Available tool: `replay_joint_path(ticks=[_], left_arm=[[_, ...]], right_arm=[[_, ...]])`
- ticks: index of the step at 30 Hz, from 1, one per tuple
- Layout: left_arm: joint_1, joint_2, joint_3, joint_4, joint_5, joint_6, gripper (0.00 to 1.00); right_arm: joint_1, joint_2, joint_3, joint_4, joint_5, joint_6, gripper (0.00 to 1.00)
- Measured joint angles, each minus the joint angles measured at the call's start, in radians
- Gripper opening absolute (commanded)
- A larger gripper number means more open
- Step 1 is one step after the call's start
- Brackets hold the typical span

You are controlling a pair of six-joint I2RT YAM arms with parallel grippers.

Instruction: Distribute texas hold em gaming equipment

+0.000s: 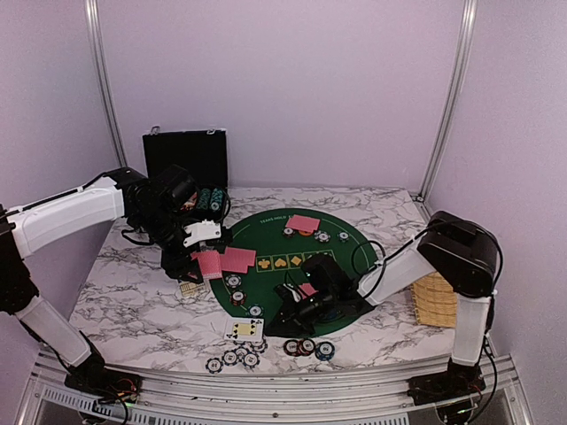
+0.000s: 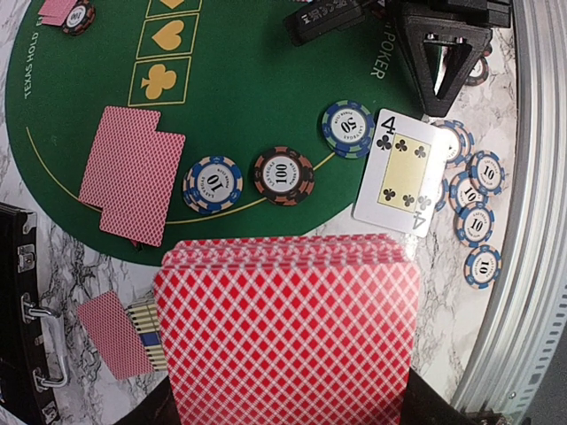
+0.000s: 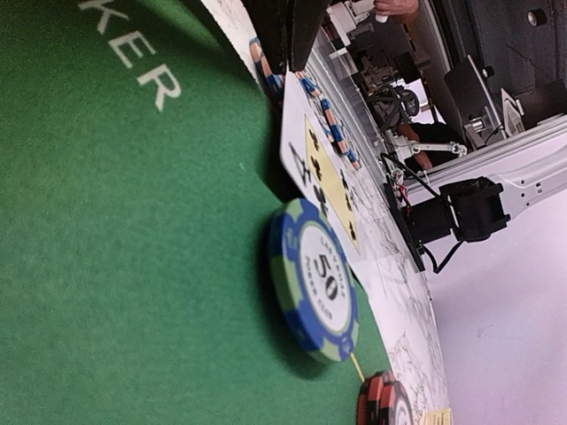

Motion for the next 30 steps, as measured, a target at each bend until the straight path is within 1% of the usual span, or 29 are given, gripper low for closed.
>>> replay_joint_path(ticks=[5, 9, 10, 11, 15, 17, 18, 19, 22, 30], left_arm=[[0.000, 0.000, 0.000, 0.000, 0.000, 0.000, 0.00], [0.000, 0.000, 0.000, 0.000, -0.003, 0.000, 0.00], [0.000, 0.000, 0.000, 0.000, -0.004, 0.000, 0.00], [0.000, 0.000, 0.000, 0.000, -0.006, 0.000, 0.00], [0.000, 0.000, 0.000, 0.000, -0.007, 0.000, 0.00], [0.000, 0.000, 0.000, 0.000, -0.007, 0.000, 0.00], [0.000, 0.000, 0.000, 0.000, -0.007, 0.000, 0.00], [0.000, 0.000, 0.000, 0.000, -0.008, 0.001, 0.00], [0.000, 0.000, 0.000, 0.000, -0.015, 0.003, 0.00], [0.000, -0.019, 0.000, -0.001, -0.016, 0.003, 0.00]], right_arm=[[0.003, -0.002, -0.015, 0.034, 0.023, 0.015, 0.00], [0.003, -0.022, -0.025, 0.014, 0.045, 0.009, 0.01], [0.004, -0.031, -0.023, -0.007, 0.053, -0.004, 0.08], [0.006, -0.044, -0.009, -0.070, 0.074, -0.037, 0.14], [0.021, -0.091, 0.106, -0.328, 0.201, -0.179, 0.49], [0.038, -0.118, 0.178, -0.448, 0.282, -0.252, 0.58], [0.046, -0.125, 0.205, -0.485, 0.311, -0.277, 0.60], [0.056, -0.132, 0.239, -0.529, 0.344, -0.311, 0.61], [0.075, -0.135, 0.266, -0.565, 0.369, -0.343, 0.61], [0.074, -0.087, 0.232, -0.562, 0.305, -0.348, 0.61]])
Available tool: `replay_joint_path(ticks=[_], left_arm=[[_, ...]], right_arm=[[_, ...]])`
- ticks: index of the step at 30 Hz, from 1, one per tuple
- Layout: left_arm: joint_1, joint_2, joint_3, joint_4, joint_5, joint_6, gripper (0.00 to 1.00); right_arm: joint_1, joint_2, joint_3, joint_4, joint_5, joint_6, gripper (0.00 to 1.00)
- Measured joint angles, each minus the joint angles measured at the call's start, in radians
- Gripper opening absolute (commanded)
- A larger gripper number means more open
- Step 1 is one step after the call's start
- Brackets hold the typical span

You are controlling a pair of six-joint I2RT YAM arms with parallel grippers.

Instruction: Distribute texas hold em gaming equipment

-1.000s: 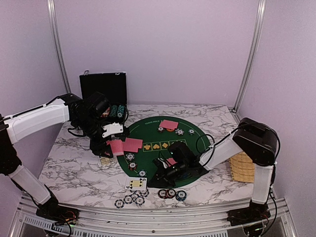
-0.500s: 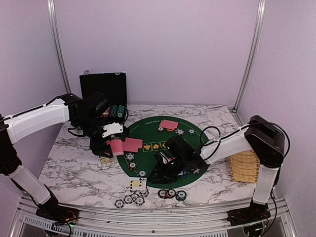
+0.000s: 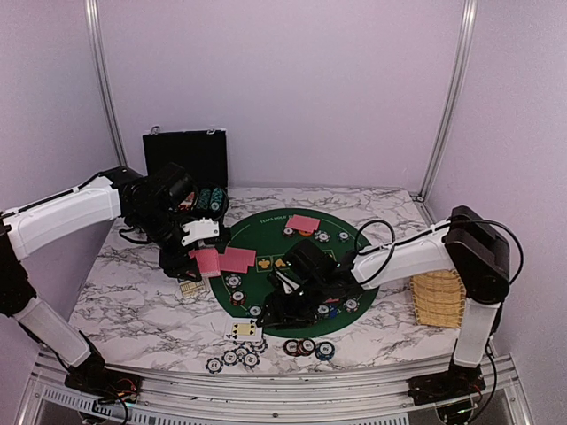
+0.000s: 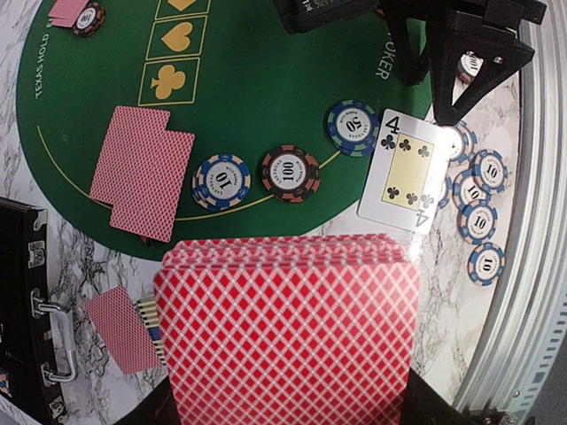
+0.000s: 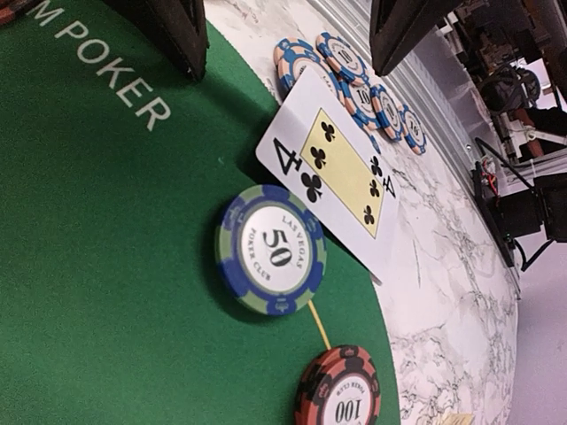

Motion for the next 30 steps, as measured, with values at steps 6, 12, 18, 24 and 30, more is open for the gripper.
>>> replay_joint_path(ticks=[6, 12, 18, 24, 30], left_arm=[[0.000, -0.002, 0.000, -0.003, 0.000, 0.000, 0.00], [0.000, -0.002, 0.000, -0.003, 0.000, 0.000, 0.00], [0.000, -0.002, 0.000, -0.003, 0.000, 0.000, 0.00], [0.000, -0.002, 0.000, -0.003, 0.000, 0.000, 0.00], [0.000, -0.002, 0.000, -0.003, 0.000, 0.004, 0.00]], right_arm=[[-0.023, 0.022, -0.015, 0.070, -0.082, 0.021, 0.58], [-0.028, 0.060, -0.036, 0.201, -0.161, 0.074, 0.55], [-0.029, 0.082, -0.043, 0.266, -0.192, 0.109, 0.47], [-0.033, 0.091, -0.097, 0.380, -0.204, 0.177, 0.39], [-0.038, 0.094, -0.146, 0.475, -0.199, 0.248, 0.25]])
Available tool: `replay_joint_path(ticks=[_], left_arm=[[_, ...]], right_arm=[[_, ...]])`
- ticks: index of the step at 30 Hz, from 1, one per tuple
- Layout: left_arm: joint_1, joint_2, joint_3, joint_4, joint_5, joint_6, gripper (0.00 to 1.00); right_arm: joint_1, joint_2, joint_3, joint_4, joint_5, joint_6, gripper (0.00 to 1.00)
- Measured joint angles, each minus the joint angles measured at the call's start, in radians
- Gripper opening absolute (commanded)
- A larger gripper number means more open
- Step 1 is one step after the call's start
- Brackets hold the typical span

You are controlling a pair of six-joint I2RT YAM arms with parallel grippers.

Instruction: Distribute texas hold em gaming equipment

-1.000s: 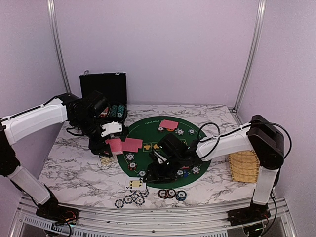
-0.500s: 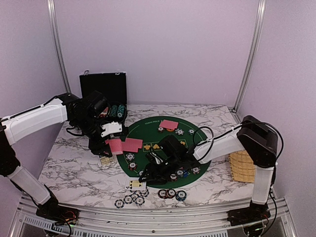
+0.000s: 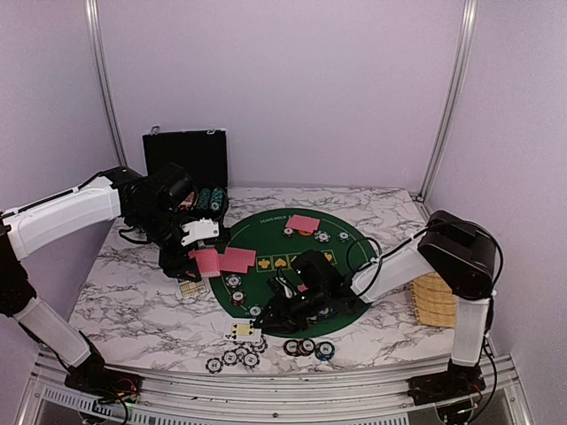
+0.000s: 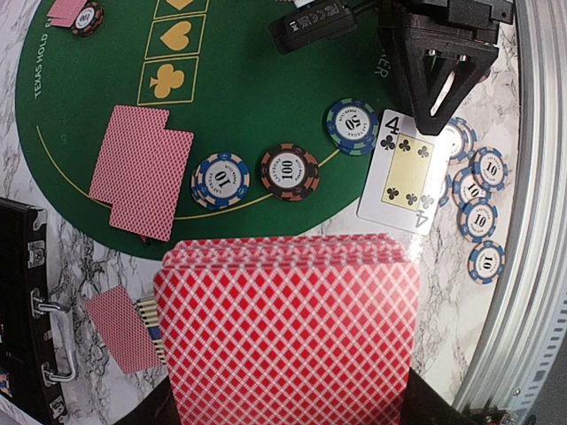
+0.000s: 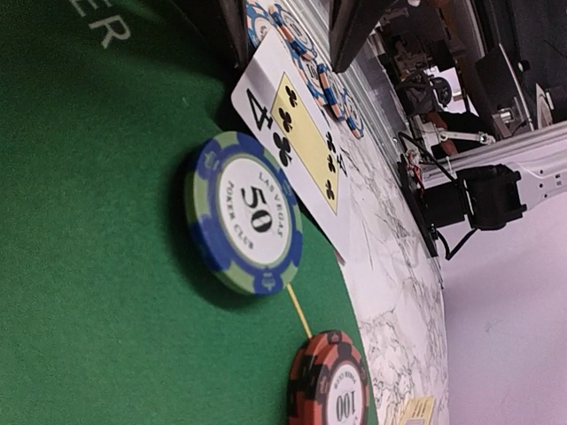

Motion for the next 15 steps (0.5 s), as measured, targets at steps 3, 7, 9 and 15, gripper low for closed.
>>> replay_joint_path(ticks=[3, 7, 9, 15], left_arm=[[0.000, 0.000, 0.000, 0.000, -0.002, 0.003, 0.00], [0.000, 0.000, 0.000, -0.001, -0.004, 0.007, 0.00], [0.000, 0.000, 0.000, -0.001, -0.008, 0.010, 0.00], [0.000, 0.000, 0.000, -0.001, -0.016, 0.015, 0.00]], right_arm=[[-0.001, 0.005, -0.017, 0.032, 0.005, 0.029, 0.08], [-0.002, 0.020, -0.042, 0.075, 0.003, 0.067, 0.00], [-0.003, 0.023, -0.049, 0.099, 0.000, 0.084, 0.00], [-0.010, 0.031, -0.083, 0.195, -0.007, 0.133, 0.00]])
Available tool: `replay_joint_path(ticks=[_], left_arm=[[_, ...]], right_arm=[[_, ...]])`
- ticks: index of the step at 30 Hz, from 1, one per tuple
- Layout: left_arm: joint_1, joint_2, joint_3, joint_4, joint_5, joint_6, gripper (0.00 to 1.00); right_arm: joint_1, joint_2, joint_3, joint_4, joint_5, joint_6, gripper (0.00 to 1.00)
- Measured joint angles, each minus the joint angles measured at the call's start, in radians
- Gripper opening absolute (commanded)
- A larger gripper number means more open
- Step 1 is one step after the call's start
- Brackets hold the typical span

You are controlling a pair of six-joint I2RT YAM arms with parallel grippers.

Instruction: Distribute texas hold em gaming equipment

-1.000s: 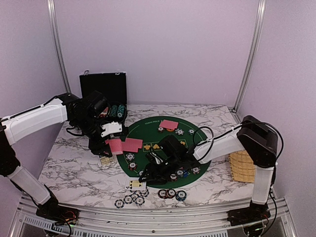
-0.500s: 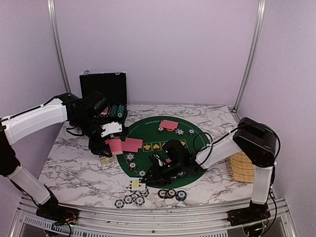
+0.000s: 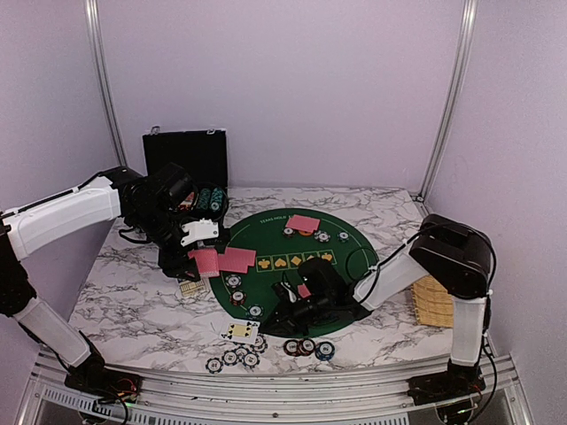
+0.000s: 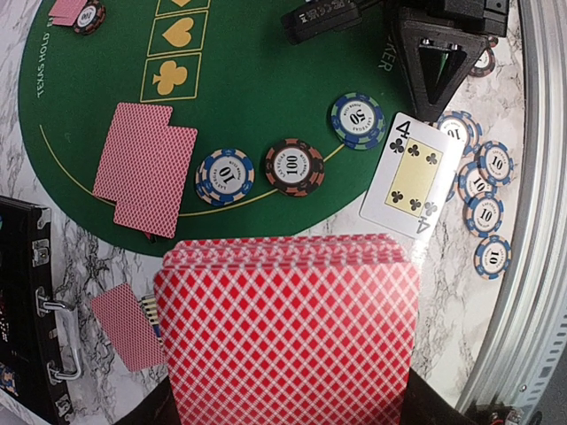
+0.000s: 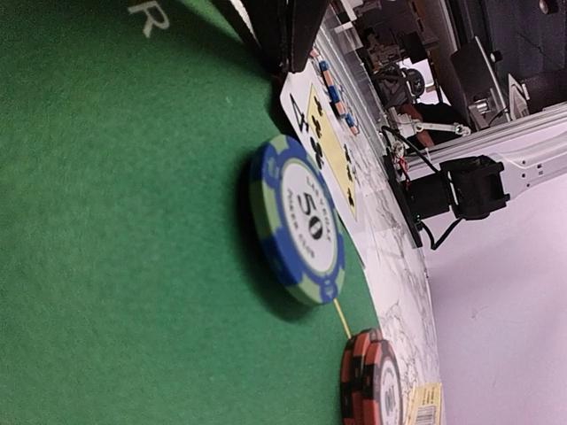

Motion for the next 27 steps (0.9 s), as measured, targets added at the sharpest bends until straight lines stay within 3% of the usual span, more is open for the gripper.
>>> replay_joint_path(ticks=[9, 14, 18, 27], left_arm=[[0.000, 0.000, 0.000, 0.000, 0.000, 0.000, 0.00], [0.000, 0.000, 0.000, 0.000, 0.000, 0.000, 0.00], [0.000, 0.000, 0.000, -0.001, 0.000, 0.000, 0.00], [0.000, 0.000, -0.008, -0.003, 0.000, 0.004, 0.00]], right_arm=[[-0.013, -0.014, -0.072, 0.126, -0.013, 0.055, 0.00], [-0.013, -0.019, -0.068, 0.098, -0.010, 0.044, 0.27], [-0.011, -0.020, -0.046, 0.076, -0.011, 0.037, 0.34], [-0.005, -0.018, -0.003, 0.015, -0.012, 0.021, 0.29]])
